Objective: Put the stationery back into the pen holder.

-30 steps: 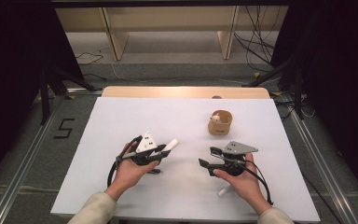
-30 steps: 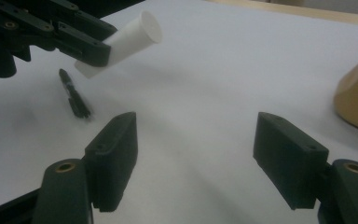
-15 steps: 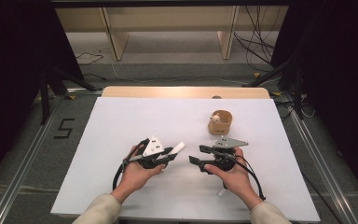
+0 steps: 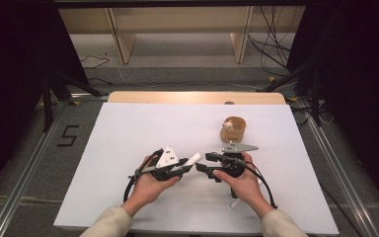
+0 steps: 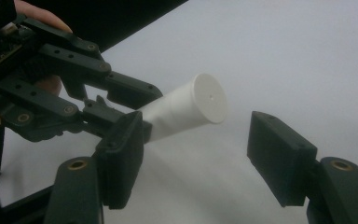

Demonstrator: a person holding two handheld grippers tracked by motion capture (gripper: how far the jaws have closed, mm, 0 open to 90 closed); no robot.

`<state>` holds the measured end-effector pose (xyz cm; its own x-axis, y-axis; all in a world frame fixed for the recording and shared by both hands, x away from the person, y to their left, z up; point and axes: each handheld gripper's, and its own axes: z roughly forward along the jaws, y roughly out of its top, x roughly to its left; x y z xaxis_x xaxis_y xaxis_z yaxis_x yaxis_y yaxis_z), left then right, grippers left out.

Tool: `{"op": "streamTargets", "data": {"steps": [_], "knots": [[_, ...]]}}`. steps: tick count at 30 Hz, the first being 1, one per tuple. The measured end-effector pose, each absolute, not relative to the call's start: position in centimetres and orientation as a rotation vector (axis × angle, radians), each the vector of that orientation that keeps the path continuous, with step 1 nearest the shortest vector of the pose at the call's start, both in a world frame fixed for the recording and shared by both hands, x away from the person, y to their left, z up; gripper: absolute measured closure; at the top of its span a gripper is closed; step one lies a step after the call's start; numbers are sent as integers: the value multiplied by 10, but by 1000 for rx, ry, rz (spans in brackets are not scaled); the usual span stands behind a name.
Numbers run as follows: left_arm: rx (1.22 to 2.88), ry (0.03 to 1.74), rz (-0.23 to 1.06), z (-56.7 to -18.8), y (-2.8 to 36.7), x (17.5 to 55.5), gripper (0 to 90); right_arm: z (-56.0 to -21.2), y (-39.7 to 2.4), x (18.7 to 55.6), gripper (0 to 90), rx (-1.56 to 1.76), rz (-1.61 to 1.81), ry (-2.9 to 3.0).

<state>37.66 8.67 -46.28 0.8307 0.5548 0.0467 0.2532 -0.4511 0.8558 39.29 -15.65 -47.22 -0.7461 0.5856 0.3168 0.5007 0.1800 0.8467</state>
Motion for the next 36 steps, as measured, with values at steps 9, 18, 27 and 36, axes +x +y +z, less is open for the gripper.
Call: {"op": "streamTargets", "data": {"steps": [9, 18, 27, 36], "knots": [[2059, 583, 392, -463, 86, 376, 711, -472, -156, 399, 398, 1129, 1680, 2340], [2057, 573, 385, -464, 84, 375, 711, -474, -155, 402, 417, 1165, 1696, 2349], [2053, 570, 380, -465, 82, 374, 711, -475, -154, 403, 444, 1206, 1735, 2347], [2046, 558, 376, -465, 79, 373, 711, -476, -153, 404, 468, 1232, 1765, 2346]]}}
